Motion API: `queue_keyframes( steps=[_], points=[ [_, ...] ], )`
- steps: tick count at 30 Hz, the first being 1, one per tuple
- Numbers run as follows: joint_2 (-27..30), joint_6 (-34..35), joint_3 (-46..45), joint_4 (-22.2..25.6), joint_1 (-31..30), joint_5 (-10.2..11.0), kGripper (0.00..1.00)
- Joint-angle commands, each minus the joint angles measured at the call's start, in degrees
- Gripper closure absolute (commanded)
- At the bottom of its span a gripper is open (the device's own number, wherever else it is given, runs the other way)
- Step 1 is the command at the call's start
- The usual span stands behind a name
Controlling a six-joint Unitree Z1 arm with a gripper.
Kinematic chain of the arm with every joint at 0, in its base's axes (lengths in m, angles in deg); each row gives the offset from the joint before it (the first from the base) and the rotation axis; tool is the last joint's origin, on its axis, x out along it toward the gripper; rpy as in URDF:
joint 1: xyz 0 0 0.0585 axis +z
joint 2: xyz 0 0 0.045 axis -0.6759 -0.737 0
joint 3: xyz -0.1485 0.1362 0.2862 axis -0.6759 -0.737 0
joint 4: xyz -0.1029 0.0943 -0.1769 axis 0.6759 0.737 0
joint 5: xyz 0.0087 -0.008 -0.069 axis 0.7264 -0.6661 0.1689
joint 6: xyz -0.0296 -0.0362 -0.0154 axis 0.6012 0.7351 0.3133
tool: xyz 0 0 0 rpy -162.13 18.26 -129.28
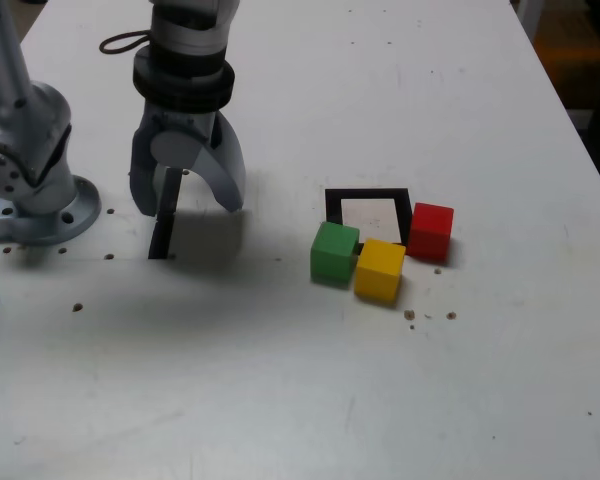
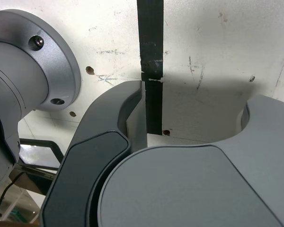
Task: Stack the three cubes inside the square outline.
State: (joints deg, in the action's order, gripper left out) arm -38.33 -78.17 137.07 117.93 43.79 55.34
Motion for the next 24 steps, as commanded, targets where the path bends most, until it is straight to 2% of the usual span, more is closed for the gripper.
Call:
queue_keyframes(
  steps=[1,18,24],
  points=[
    [0.06,-0.09,0.12,0.16,-0.06,-0.10,0.23],
    [0.24,-0.19,1.13,0.38,-0.07,-0.12,0.23],
    [0.96,-0.16,6.20,5.04,-0.05,1.88,0.23]
  ],
)
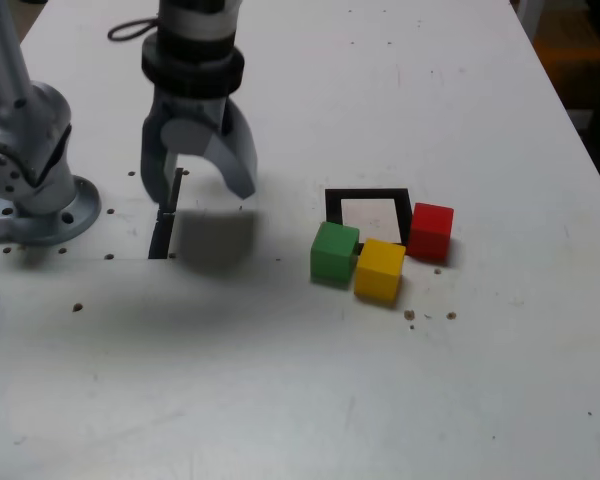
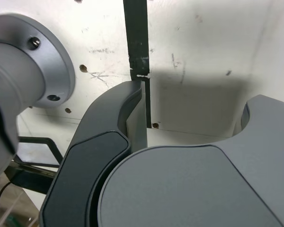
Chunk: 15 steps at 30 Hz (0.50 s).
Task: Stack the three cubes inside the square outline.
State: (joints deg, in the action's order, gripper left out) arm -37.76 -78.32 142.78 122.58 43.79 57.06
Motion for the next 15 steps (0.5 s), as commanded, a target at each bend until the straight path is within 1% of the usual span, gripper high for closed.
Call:
queue_keyframes(
  steps=[1,10,15],
  points=[
    [0.48,0.05,1.44,1.28,-0.05,0.50,0.23],
    [0.56,0.52,8.71,7.45,0.50,2.42,0.23],
    [-0.80,0.38,13.92,10.79,0.66,3.59,0.23]
  ],
)
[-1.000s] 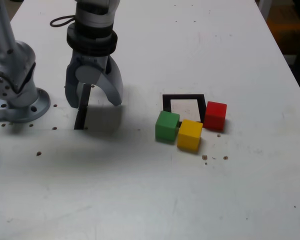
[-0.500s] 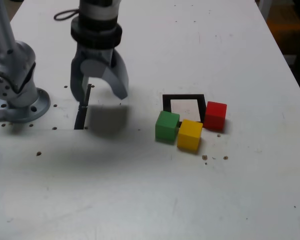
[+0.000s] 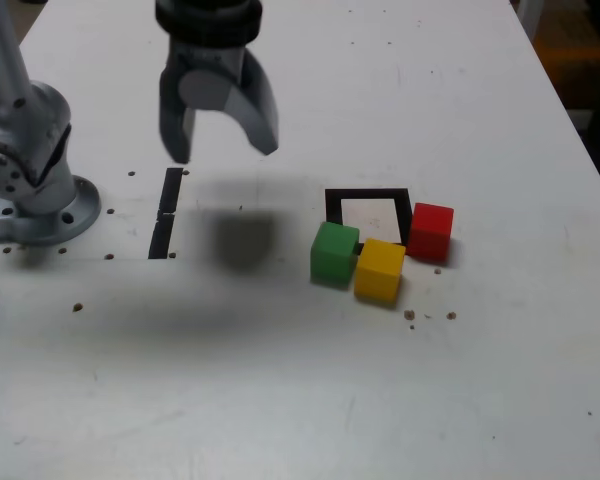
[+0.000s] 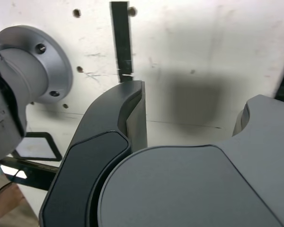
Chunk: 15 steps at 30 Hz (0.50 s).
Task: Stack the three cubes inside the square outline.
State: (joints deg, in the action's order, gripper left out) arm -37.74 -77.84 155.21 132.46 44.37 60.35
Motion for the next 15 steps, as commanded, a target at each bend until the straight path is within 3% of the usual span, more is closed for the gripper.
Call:
queue_keyframes(
  steps=[1,8,15],
  points=[
    [-1.44,-0.24,2.90,1.73,0.08,0.51,0.23],
    [-8.21,-2.32,13.23,5.74,0.09,1.53,0.23],
    [-12.87,-4.64,19.82,6.58,-0.08,1.35,0.23]
  ],
)
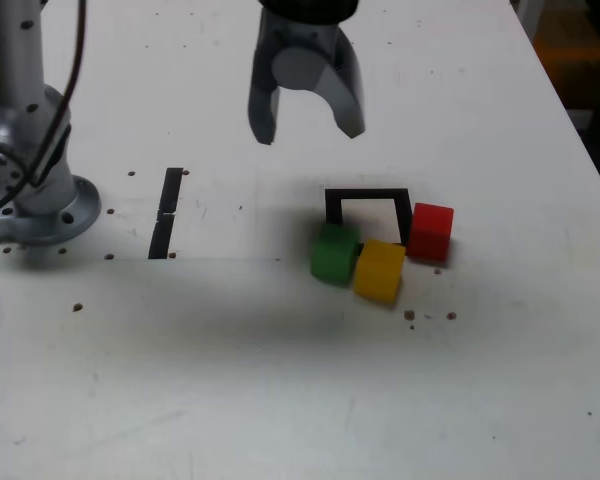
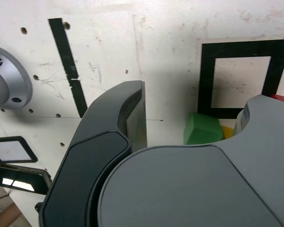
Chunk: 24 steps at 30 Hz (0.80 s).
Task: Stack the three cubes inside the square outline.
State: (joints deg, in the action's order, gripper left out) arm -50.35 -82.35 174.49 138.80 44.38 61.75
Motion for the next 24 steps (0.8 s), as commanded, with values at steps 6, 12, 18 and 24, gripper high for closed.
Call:
queue_keyframes(
  steps=[6,12,18,24],
  points=[
    [-3.01,-1.07,4.67,0.87,-1.09,-0.35,0.23],
    [-7.93,-1.47,11.57,1.88,-3.48,-0.79,0.23],
    [-12.72,-2.74,16.87,2.71,-4.96,-0.58,0.23],
    [-16.57,-5.10,21.25,3.55,-5.19,0.23,0.23]
  ],
)
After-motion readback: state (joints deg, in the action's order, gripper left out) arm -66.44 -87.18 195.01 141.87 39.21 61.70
